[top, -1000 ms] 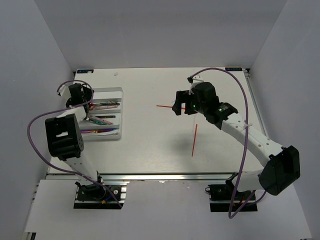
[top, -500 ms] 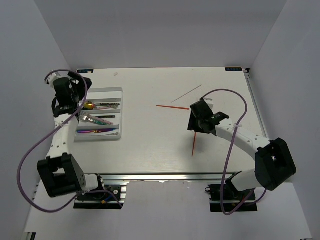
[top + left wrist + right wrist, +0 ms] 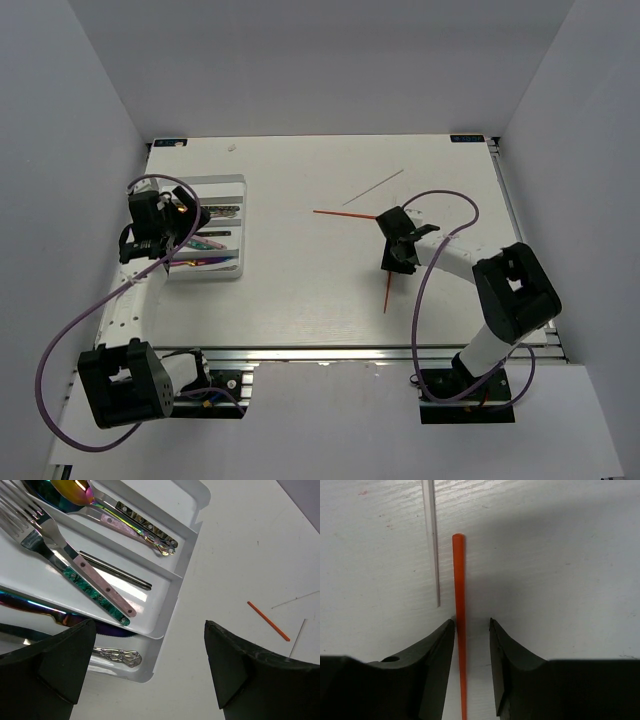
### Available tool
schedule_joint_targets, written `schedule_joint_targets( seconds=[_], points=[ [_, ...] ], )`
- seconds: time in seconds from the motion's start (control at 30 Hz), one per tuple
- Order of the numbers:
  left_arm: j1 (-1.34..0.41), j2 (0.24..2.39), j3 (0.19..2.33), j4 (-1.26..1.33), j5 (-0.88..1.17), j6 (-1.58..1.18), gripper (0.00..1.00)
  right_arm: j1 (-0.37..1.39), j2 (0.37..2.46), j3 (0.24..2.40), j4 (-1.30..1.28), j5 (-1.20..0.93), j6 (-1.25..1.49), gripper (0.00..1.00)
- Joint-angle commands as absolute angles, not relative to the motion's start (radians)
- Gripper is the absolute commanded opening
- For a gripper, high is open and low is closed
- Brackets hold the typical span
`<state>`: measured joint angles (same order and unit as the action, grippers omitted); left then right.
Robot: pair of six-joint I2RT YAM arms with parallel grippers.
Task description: Sort the eating utensils into containers
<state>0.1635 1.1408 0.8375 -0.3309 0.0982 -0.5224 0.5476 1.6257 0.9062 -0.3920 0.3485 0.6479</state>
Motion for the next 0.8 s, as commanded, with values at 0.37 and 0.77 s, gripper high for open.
schedule_joint_targets(
  seconds=[0.37,0.77],
  points=[
    [0.092,1.108,0.861,-0.33,0.169,-0.532,0.98,0.483,1.651,0.836,-0.324,0.288,0.67,0.0],
    [-0.399,1.189,0.764,0.343,0.572,-0.877,0.98,0.483,1.227,0.844,-0.071,-0.4,0.426,0.0]
  ],
)
